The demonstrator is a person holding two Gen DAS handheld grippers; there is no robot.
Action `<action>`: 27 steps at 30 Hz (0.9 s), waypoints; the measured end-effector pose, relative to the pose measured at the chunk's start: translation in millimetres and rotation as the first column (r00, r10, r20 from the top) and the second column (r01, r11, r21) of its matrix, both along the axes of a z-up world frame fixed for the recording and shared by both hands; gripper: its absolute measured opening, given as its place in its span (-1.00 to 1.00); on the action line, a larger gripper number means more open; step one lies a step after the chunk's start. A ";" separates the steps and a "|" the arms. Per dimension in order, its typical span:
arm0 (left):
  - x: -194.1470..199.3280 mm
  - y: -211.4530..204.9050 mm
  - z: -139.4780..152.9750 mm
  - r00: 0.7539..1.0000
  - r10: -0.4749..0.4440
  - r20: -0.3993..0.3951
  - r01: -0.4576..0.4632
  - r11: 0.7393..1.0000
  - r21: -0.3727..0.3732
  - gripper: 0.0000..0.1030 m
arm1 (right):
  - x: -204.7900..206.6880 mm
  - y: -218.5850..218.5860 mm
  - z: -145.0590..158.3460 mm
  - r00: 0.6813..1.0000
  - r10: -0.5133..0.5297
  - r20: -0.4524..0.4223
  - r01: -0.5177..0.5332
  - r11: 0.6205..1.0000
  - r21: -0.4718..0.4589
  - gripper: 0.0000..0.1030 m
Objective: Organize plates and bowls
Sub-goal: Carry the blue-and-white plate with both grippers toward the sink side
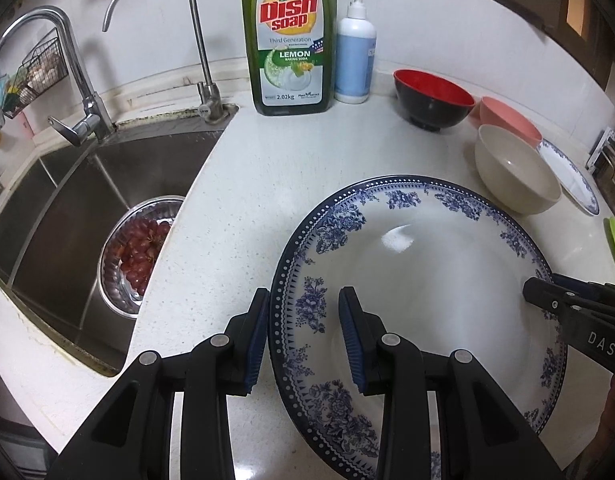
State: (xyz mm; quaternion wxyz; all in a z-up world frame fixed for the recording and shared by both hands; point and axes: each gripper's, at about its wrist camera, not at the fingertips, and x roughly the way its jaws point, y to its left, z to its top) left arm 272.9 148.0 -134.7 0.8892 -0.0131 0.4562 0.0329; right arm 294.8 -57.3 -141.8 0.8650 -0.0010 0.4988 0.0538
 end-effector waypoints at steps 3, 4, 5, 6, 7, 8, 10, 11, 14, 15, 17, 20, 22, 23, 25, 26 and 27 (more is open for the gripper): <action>2.6 0.6 -6.1 1.000 -0.001 -0.008 0.001 1.000 0.000 -0.32 | 2.5 -0.9 -2.5 1.000 -0.002 -0.008 0.002 1.000 -0.003 -0.30; 3.7 0.5 -7.8 1.000 0.000 -0.012 0.000 1.000 -0.001 -0.32 | 3.3 -0.9 -2.8 1.000 -0.003 -0.010 0.003 1.000 -0.006 -0.30; 4.7 0.5 -9.7 1.000 0.001 -0.016 -0.001 1.000 -0.003 -0.32 | 4.1 -0.9 -3.1 1.000 -0.002 -0.012 0.002 1.000 -0.008 -0.30; 5.6 0.3 -11.9 1.000 0.001 -0.021 -0.001 1.000 -0.004 -0.32 | 5.1 -1.0 -4.0 1.000 -0.004 -0.016 0.004 1.000 -0.009 -0.30; 6.0 0.5 -13.1 1.000 0.001 -0.023 -0.001 1.000 -0.004 -0.32 | 5.8 -1.1 -4.2 1.000 -0.003 -0.018 0.003 1.000 -0.010 -0.30; 6.3 0.3 -14.5 1.000 0.001 -0.023 -0.001 1.000 -0.003 -0.32 | 6.4 -0.9 -4.6 1.000 -0.004 -0.020 0.003 1.000 -0.010 -0.30; 6.7 0.2 -16.4 1.000 -0.001 -0.028 0.001 1.000 0.001 -0.32 | 7.2 -0.6 -5.4 1.000 -0.004 -0.025 0.004 1.000 -0.010 -0.30; 6.8 0.5 -17.4 1.000 0.000 -0.031 0.000 1.000 0.000 -0.32 | 7.7 -0.4 -5.9 1.000 -0.003 -0.028 0.003 1.000 -0.011 -0.30; 7.0 1.4 -19.7 0.999 0.000 -0.037 0.000 1.000 -0.001 -0.32 | 9.5 1.4 -5.6 0.999 0.000 -0.034 0.000 1.000 -0.015 -0.30; 7.0 1.3 -20.3 0.999 0.000 -0.039 0.000 1.000 -0.001 -0.32 | 10.7 2.5 -5.2 0.999 -0.001 -0.036 0.000 1.000 -0.016 -0.30; 7.5 1.5 -21.5 0.999 -0.001 -0.047 0.000 1.000 -0.002 -0.32 | 11.6 3.3 -5.3 0.998 0.001 -0.058 -0.002 1.000 -0.019 -0.30; 8.4 2.2 -23.0 0.998 -0.001 -0.057 0.001 1.000 -0.005 -0.31 | 12.2 4.1 -6.7 0.998 0.002 -0.065 -0.003 1.000 -0.023 -0.30; 8.7 2.8 -23.6 0.998 -0.001 -0.062 0.001 1.000 -0.007 -0.31 | 12.5 4.9 -6.9 0.998 0.005 -0.065 -0.006 1.000 -0.027 -0.29; 8.8 2.8 -23.9 0.998 0.000 -0.066 0.000 1.000 -0.008 -0.31 | 12.5 5.1 -7.0 0.998 0.006 -0.065 -0.008 1.000 -0.029 -0.29; 8.7 2.4 -24.3 0.997 0.000 -0.071 0.000 1.000 -0.008 -0.31 | 12.7 5.5 -7.0 0.998 0.008 -0.065 -0.010 0.999 -0.030 -0.29; 8.8 2.1 -24.7 0.997 0.000 -0.077 0.000 1.000 -0.005 -0.31 | 12.7 5.6 -6.8 0.998 0.010 -0.064 -0.012 0.999 -0.031 -0.29; 8.9 1.5 -25.1 0.997 -0.001 -0.080 0.001 1.000 -0.001 -0.30 | 12.5 6.0 -6.8 0.998 0.013 -0.063 -0.015 0.999 -0.032 -0.29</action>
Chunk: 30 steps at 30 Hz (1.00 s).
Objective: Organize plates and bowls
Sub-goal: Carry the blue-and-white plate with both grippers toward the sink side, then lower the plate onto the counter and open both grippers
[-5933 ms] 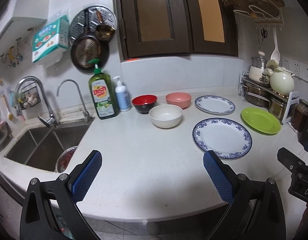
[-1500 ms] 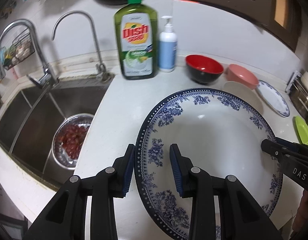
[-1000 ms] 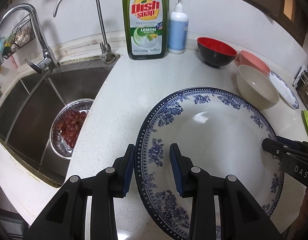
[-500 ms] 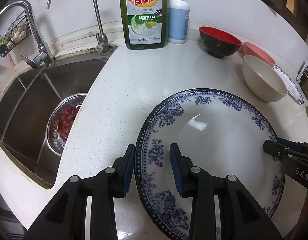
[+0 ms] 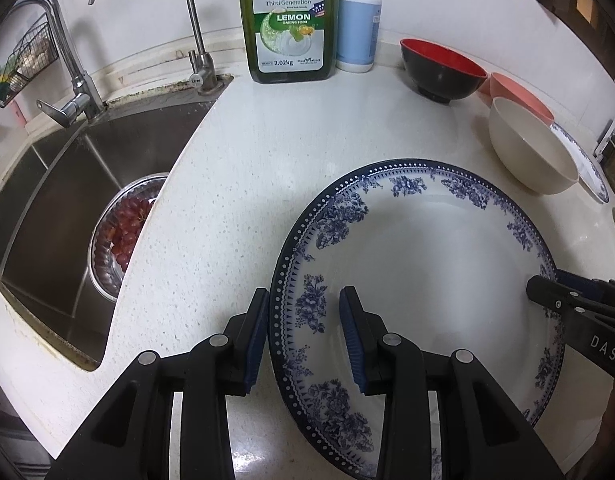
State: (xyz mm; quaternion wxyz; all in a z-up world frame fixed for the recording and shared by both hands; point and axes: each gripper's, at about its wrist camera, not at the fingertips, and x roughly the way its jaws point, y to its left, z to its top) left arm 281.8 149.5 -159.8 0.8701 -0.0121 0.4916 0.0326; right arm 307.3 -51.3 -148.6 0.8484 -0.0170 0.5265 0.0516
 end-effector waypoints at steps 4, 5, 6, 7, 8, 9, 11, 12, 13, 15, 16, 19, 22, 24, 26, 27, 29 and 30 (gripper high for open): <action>0.6 0.7 0.3 1.000 0.005 -0.007 -0.005 1.000 -0.003 -0.29 | 0.5 0.5 -0.6 1.000 0.004 -0.002 -0.004 1.000 0.009 -0.28; 0.7 1.3 0.5 1.000 0.008 -0.009 -0.008 1.000 -0.006 -0.24 | 0.5 0.0 -0.9 1.000 0.005 -0.003 -0.005 1.000 0.014 -0.28; 0.9 1.5 1.2 1.000 0.007 -0.010 -0.007 1.000 -0.015 -0.16 | 0.9 -0.9 -1.0 1.000 0.007 -0.004 -0.007 1.000 0.017 -0.28; 1.0 1.6 2.2 1.000 0.009 -0.008 -0.009 1.000 -0.017 -0.09 | 0.8 -1.5 -0.5 1.000 0.007 -0.004 -0.007 1.000 0.018 -0.27; 0.4 1.5 4.8 1.000 0.012 0.001 -0.012 1.000 -0.015 0.05 | 0.4 -2.0 0.4 1.000 0.006 -0.002 -0.006 1.000 0.020 -0.23; -0.3 0.9 7.7 1.000 0.012 0.014 -0.012 1.000 -0.012 0.12 | -0.3 -2.6 2.0 1.000 0.005 0.003 -0.005 1.000 0.024 -0.13; -1.7 -0.5 16.2 0.999 0.020 0.045 -0.021 1.000 0.007 0.25 | -2.8 -3.8 7.4 1.000 0.002 0.025 -0.002 1.000 0.023 -0.07; -1.9 -0.9 19.9 0.998 0.021 0.057 -0.022 1.000 0.009 0.32 | -4.0 -4.3 10.6 0.999 0.002 0.036 -0.003 1.000 0.020 -0.07; -2.2 -1.7 24.0 0.997 0.021 0.071 -0.022 1.000 0.010 0.35 | -5.1 -5.4 14.2 0.999 0.001 0.048 -0.002 1.000 0.016 -0.07; -1.8 -4.5 32.4 0.996 0.015 0.092 -0.017 1.000 0.022 0.44 | -6.9 -9.2 21.8 0.998 -0.007 0.069 0.006 1.000 0.018 -0.07; -1.3 -6.5 36.0 0.995 0.011 0.101 -0.014 0.999 0.029 0.46 | -7.7 -11.1 25.7 0.997 -0.011 0.079 0.009 1.000 0.021 -0.07; 0.2 -14.6 50.5 0.989 -0.008 0.148 0.002 0.999 0.040 0.57 | -9.6 -20.4 38.7 0.992 -0.027 0.122 0.025 1.000 0.020 -0.07; 2.6 -22.9 63.8 0.981 -0.028 0.189 0.019 0.999 0.048 0.59 | -10.8 -31.4 48.6 0.987 -0.055 0.150 0.053 0.998 0.019 -0.07; 5.4 -29.6 71.2 0.977 -0.047 0.210 0.037 0.998 0.051 0.60 | -11.3 -38.7 53.7 0.984 -0.072 0.162 0.070 0.997 0.019 -0.07; 8.1 -39.6 78.5 0.971 -0.067 0.231 0.056 0.997 0.058 0.60 | -13.4 -47.4 59.2 0.980 -0.087 0.176 0.084 0.996 0.025 -0.07; 8.8 -44.3 81.4 0.967 -0.076 0.242 0.064 0.996 0.058 0.60 | -15.1 -53.2 62.8 0.977 -0.100 0.186 0.096 0.995 0.030 -0.07; 10.8 -56.7 88.2 0.959 -0.103 0.265 0.091 0.994 0.057 0.61 | -17.3 -63.6 67.2 0.972 -0.123 0.200 0.117 0.992 0.039 -0.07; 11.1 -61.9 90.9 0.955 -0.114 0.273 0.103 0.993 0.057 0.61 | -18.7 -69.9 69.8 0.968 -0.139 0.207 0.133 0.990 0.044 -0.07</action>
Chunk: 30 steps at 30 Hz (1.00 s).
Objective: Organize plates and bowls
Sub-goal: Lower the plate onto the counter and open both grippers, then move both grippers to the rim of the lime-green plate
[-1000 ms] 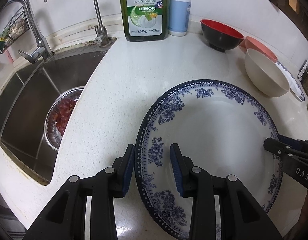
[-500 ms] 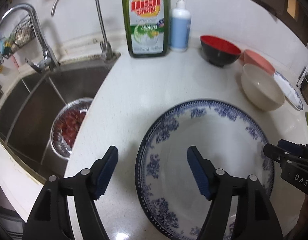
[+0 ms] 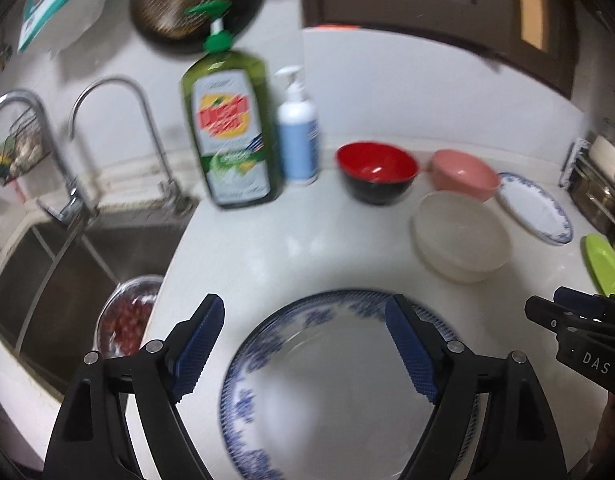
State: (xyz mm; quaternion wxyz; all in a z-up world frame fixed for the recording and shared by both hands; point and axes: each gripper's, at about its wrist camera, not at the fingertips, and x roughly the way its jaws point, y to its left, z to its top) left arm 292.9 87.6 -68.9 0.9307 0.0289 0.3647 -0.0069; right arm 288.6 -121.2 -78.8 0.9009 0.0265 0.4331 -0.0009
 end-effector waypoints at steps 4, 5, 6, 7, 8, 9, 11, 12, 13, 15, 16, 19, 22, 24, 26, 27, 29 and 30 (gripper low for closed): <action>3.8 -25.7 10.7 0.997 -0.067 0.025 0.068 0.998 -0.014 0.62 | -8.6 -26.6 11.7 0.997 -0.062 0.038 0.062 0.998 0.003 -0.07; 4.2 -36.2 14.0 0.995 -0.094 0.035 0.094 0.995 -0.017 0.62 | -11.3 -33.0 14.4 0.996 -0.076 0.046 0.076 0.997 0.005 -0.07; 5.1 -43.5 16.3 0.993 -0.110 0.041 0.111 0.994 -0.018 0.63 | -14.8 -42.1 18.0 0.994 -0.096 0.058 0.096 0.995 0.008 -0.04; 5.6 -50.3 18.3 0.991 -0.125 0.046 0.126 0.992 -0.019 0.63 | -17.4 -49.6 20.3 0.992 -0.112 0.066 0.111 0.994 0.010 0.00; 6.5 -62.1 21.5 0.987 -0.149 0.056 0.150 0.988 -0.024 0.63 | -19.7 -57.0 22.5 0.989 -0.130 0.075 0.129 0.992 0.011 0.03; 7.6 -69.9 23.2 0.985 -0.164 0.061 0.166 0.986 -0.026 0.64 | -22.6 -65.5 25.2 0.985 -0.152 0.085 0.152 0.988 0.011 0.03; 9.9 -90.4 27.5 0.975 -0.213 0.069 0.215 0.976 -0.033 0.64 | -30.4 -84.9 30.4 0.974 -0.200 0.106 0.200 0.980 0.011 0.03; 10.4 -99.2 29.0 0.970 -0.230 0.073 0.233 0.972 -0.036 0.64 | -34.1 -93.3 31.5 0.969 -0.220 0.113 0.221 0.975 0.010 0.03; 10.3 -108.2 31.1 0.966 -0.248 0.077 0.251 0.967 -0.038 0.64 | -36.6 -100.7 32.8 0.964 -0.238 0.118 0.239 0.971 0.010 0.03; 9.5 -130.8 35.1 0.952 -0.293 0.089 0.297 0.954 -0.041 0.64 | -45.0 -122.8 36.8 0.948 -0.288 0.136 0.289 0.957 0.010 0.03; 9.4 -140.5 36.6 0.946 -0.309 0.094 0.314 0.949 -0.041 0.64 | -49.1 -131.2 37.5 0.940 -0.309 0.144 0.311 0.950 0.007 0.03; 6.6 -173.7 41.1 0.925 -0.363 0.111 0.369 0.929 -0.038 0.64 | -62.0 -161.8 41.4 0.910 -0.381 0.164 0.385 0.923 0.008 0.03; 4.5 -207.2 44.7 0.899 -0.421 0.123 0.428 0.902 -0.045 0.64 | -75.3 -191.2 43.4 0.880 -0.440 0.178 0.445 0.896 0.012 0.03; 4.4 -230.3 45.9 0.882 -0.455 0.121 0.463 0.885 -0.049 0.64 | -84.3 -209.5 44.9 0.860 -0.474 0.186 0.480 0.877 0.016 0.03; 6.0 -253.3 46.4 0.865 -0.489 0.114 0.497 0.866 -0.060 0.64 | -93.0 -226.9 46.1 0.839 -0.508 0.194 0.514 0.857 0.019 0.03; 6.4 -262.3 46.5 0.858 -0.501 0.112 0.509 0.858 -0.064 0.64 | -97.2 -234.8 46.3 0.829 -0.523 0.198 0.530 0.848 0.020 0.03; 6.7 -284.4 46.2 0.840 -0.531 0.107 0.539 0.840 -0.064 0.64 | -103.5 -249.3 46.8 0.813 -0.546 0.200 0.553 0.833 0.027 0.03; 7.0 -292.7 46.0 0.835 -0.540 0.108 0.547 0.835 -0.061 0.63 | -107.0 -257.4 46.8 0.804 -0.559 0.201 0.565 0.824 0.031 0.03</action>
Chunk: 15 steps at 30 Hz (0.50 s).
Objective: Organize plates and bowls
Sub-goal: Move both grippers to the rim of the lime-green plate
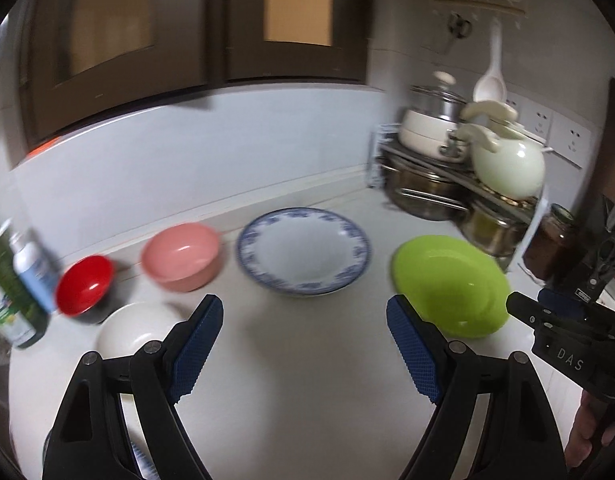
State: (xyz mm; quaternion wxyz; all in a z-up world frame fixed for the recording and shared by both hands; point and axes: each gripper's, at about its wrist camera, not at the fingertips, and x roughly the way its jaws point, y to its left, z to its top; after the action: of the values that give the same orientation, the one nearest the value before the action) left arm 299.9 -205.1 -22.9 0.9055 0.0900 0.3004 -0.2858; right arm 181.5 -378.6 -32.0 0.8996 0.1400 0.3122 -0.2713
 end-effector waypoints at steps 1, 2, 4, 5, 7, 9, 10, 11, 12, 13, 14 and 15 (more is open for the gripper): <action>0.6 -11.7 -0.8 1.000 -0.017 0.000 0.017 1.000 0.002 0.63 | -2.5 -7.2 -0.1 1.000 -0.013 0.003 0.013 1.000 0.003 0.03; 1.2 -20.7 -1.9 1.000 -0.029 -0.006 0.029 1.000 0.004 0.63 | -5.3 -15.8 -0.3 1.000 -0.026 0.007 0.026 1.000 0.005 0.03; 3.3 -40.0 -4.9 0.998 -0.059 -0.026 0.059 0.998 0.003 0.63 | -8.5 -27.8 -1.6 0.999 -0.049 0.010 0.049 0.999 0.004 0.03; 4.6 -47.3 -6.5 0.997 -0.071 -0.037 0.071 0.997 0.002 0.63 | -8.7 -34.3 -2.3 0.998 -0.058 0.011 0.058 0.998 0.008 0.03; 6.5 -61.9 -10.1 0.994 -0.093 -0.057 0.093 0.996 0.002 0.63 | -9.5 -50.0 -4.5 0.997 -0.075 0.016 0.075 0.997 0.017 0.03; 10.9 -79.5 -15.8 0.991 -0.112 -0.079 0.113 0.994 0.010 0.63 | -9.2 -64.1 -8.2 0.996 -0.092 0.020 0.092 0.995 0.025 0.03; 12.8 -86.3 -18.5 0.989 -0.119 -0.087 0.121 0.993 0.014 0.63 | -9.4 -69.1 -10.2 0.995 -0.099 0.019 0.099 0.995 0.025 0.03; 16.0 -96.7 -22.5 0.987 -0.127 -0.097 0.129 0.991 0.020 0.63 | -8.2 -74.6 -12.7 0.994 -0.107 0.015 0.106 0.994 0.027 0.03; 18.2 -102.7 -25.5 0.986 -0.132 -0.103 0.135 0.991 0.023 0.63 | -7.0 -81.3 -15.9 0.994 -0.113 0.013 0.112 0.993 0.034 0.03; 21.2 -109.6 -29.0 0.985 -0.136 -0.110 0.140 0.990 0.029 0.63 | -5.2 -88.0 -19.9 0.993 -0.119 0.009 0.118 0.992 0.040 0.03; 25.0 -117.9 -33.3 0.982 -0.144 -0.119 0.149 0.988 0.037 0.63 | -3.5 -95.3 -24.8 0.992 -0.125 0.004 0.125 0.991 0.049 0.03; 27.7 -123.6 -36.8 0.981 -0.150 -0.124 0.156 0.987 0.042 0.63 | -2.5 -99.5 -28.0 0.992 -0.128 0.002 0.127 0.990 0.055 0.03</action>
State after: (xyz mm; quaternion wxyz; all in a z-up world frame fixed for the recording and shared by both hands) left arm 327.7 -328.8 -59.7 0.8585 0.1189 0.3539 -0.3515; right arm 179.0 -478.1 -60.0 0.8771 0.1850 0.3075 -0.3192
